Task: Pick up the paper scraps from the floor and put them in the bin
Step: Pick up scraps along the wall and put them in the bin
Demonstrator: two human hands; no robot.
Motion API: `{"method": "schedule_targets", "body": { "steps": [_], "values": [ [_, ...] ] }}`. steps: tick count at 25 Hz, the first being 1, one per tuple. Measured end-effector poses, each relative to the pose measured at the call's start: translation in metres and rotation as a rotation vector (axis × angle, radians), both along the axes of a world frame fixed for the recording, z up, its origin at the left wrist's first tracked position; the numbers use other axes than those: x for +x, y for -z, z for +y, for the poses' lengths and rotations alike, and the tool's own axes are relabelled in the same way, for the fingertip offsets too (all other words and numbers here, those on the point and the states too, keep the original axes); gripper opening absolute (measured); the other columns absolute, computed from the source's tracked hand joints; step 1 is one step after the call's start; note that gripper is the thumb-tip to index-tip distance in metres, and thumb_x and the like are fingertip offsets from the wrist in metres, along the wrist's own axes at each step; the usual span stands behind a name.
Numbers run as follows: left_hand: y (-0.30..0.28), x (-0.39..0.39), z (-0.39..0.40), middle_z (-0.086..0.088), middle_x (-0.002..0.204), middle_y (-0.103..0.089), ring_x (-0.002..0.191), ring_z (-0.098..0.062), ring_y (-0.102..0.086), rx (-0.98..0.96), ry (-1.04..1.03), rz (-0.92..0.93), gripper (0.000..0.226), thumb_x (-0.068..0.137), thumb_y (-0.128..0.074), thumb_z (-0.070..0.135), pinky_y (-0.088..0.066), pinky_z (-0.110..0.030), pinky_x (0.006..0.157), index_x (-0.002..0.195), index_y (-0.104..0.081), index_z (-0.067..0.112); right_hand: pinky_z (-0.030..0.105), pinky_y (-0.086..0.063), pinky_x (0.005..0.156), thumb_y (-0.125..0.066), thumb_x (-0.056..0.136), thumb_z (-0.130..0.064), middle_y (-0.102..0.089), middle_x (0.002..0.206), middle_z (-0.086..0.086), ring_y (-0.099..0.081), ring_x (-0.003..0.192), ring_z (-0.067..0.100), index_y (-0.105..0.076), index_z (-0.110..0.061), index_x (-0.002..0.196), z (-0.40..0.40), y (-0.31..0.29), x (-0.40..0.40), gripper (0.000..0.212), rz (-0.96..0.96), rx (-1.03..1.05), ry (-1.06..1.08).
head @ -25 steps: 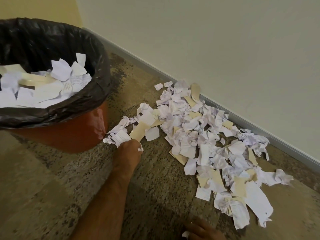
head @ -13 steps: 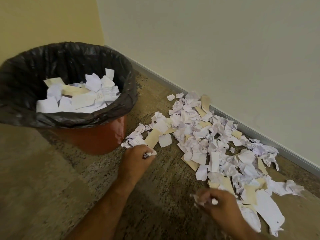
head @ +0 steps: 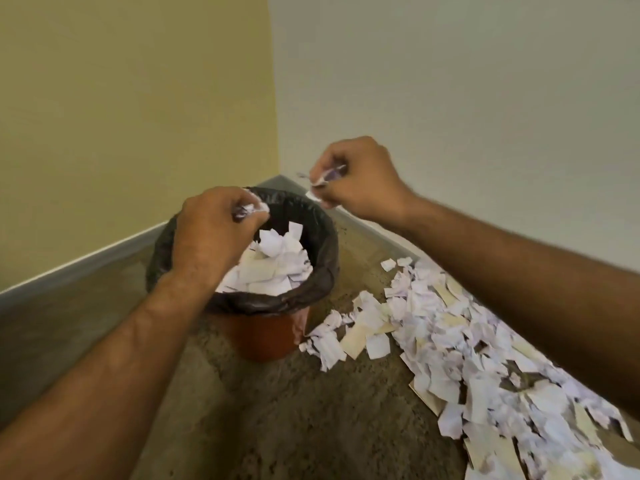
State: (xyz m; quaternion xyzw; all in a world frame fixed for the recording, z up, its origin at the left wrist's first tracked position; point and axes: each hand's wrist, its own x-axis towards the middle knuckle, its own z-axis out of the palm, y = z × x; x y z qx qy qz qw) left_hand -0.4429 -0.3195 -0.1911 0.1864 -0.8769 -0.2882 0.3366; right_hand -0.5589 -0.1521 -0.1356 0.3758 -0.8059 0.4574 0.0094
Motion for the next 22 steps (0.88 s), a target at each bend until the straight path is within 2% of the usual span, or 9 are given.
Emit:
{"method": "schedule_targets", "body": {
  "steps": [4,7,8,10,12,14,17,19,22],
  "values": [
    [0.012,-0.017,-0.054,-0.005,0.098,-0.072,0.084,-0.020,-0.063,-0.025,-0.155,-0.381,0.026,0.076,-0.081,0.037,-0.049,-0.029,0.073,0.095,-0.075,0.020,0.030,-0.057,0.077,-0.070,0.082,-0.008,-0.070,0.094,-0.005,-0.066,0.086,0.012,-0.073,-0.017,0.096,-0.076,0.021,-0.020,0.017,0.230,0.403,-0.165],
    [0.027,-0.026,-0.062,-0.010,0.125,-0.053,0.105,-0.027,-0.057,-0.104,-0.142,-0.678,0.051,0.075,-0.080,0.043,-0.048,-0.036,0.086,0.116,-0.068,0.016,0.036,-0.059,0.079,-0.060,0.080,-0.002,-0.067,0.119,-0.001,-0.065,0.099,0.021,-0.067,-0.026,0.119,-0.094,0.051,-0.030,0.045,0.229,0.734,-0.328],
    [0.027,-0.029,-0.057,-0.010,0.130,-0.046,0.109,-0.028,-0.056,-0.128,-0.163,-0.658,0.053,0.077,-0.079,0.042,-0.047,-0.038,0.091,0.121,-0.064,0.017,0.037,-0.059,0.079,-0.057,0.078,-0.001,-0.066,0.120,-0.001,-0.064,0.100,0.022,-0.065,-0.026,0.122,-0.089,0.055,-0.034,0.052,0.268,0.737,-0.328],
    [0.022,-0.032,-0.032,-0.004,0.124,-0.046,0.098,-0.022,-0.058,-0.197,-0.167,-0.405,0.043,0.081,-0.076,0.036,-0.048,-0.037,0.090,0.118,-0.063,0.021,0.034,-0.057,0.078,-0.059,0.072,-0.005,-0.069,0.111,-0.001,-0.064,0.096,0.022,-0.067,-0.026,0.115,-0.066,0.053,-0.048,0.049,0.333,0.604,-0.199],
    [0.016,-0.034,0.012,0.003,0.105,-0.053,0.080,-0.009,-0.052,-0.309,0.018,-0.083,0.024,0.084,-0.073,0.031,-0.049,-0.027,0.080,0.104,-0.066,0.021,0.030,-0.053,0.073,-0.061,0.066,-0.010,-0.069,0.093,-0.002,-0.063,0.085,0.021,-0.069,-0.023,0.095,-0.031,0.060,-0.075,0.033,0.272,0.490,-0.060],
    [0.026,-0.037,0.059,0.008,0.092,-0.056,0.071,-0.001,-0.047,-0.340,0.320,-0.014,0.012,0.087,-0.069,0.027,-0.044,-0.015,0.069,0.095,-0.066,0.018,0.028,-0.051,0.070,-0.061,0.066,-0.014,-0.065,0.083,-0.003,-0.062,0.080,0.019,-0.064,-0.022,0.083,0.008,0.086,-0.105,0.019,0.179,0.558,-0.042],
    [0.080,-0.053,0.113,0.013,0.103,-0.057,0.085,-0.002,-0.054,-0.198,0.532,-0.345,0.023,0.089,-0.065,0.036,-0.046,-0.017,0.074,0.110,-0.062,0.028,0.032,-0.055,0.073,-0.067,0.069,-0.020,-0.064,0.090,-0.002,-0.063,0.086,0.017,-0.062,-0.022,0.098,0.051,0.152,-0.134,0.029,0.187,0.870,-0.217],
    [0.136,-0.060,0.129,0.015,0.123,-0.050,0.110,-0.007,-0.053,-0.057,0.492,-0.578,0.048,0.085,-0.067,0.040,-0.047,-0.025,0.091,0.129,-0.049,0.035,0.037,-0.054,0.084,-0.073,0.072,-0.031,-0.062,0.107,0.003,-0.060,0.100,0.020,-0.057,-0.019,0.119,0.068,0.198,-0.135,0.051,0.262,0.999,-0.375],
    [0.213,-0.066,0.124,0.009,0.152,-0.028,0.140,-0.017,-0.032,0.063,0.329,-0.856,0.088,0.079,-0.072,0.045,-0.032,-0.033,0.113,0.149,-0.020,0.038,0.042,-0.042,0.103,-0.078,0.070,-0.050,-0.045,0.142,0.010,-0.044,0.128,0.027,-0.040,-0.019,0.141,0.077,0.251,-0.117,0.086,0.250,1.116,-0.520]
  ]
}}
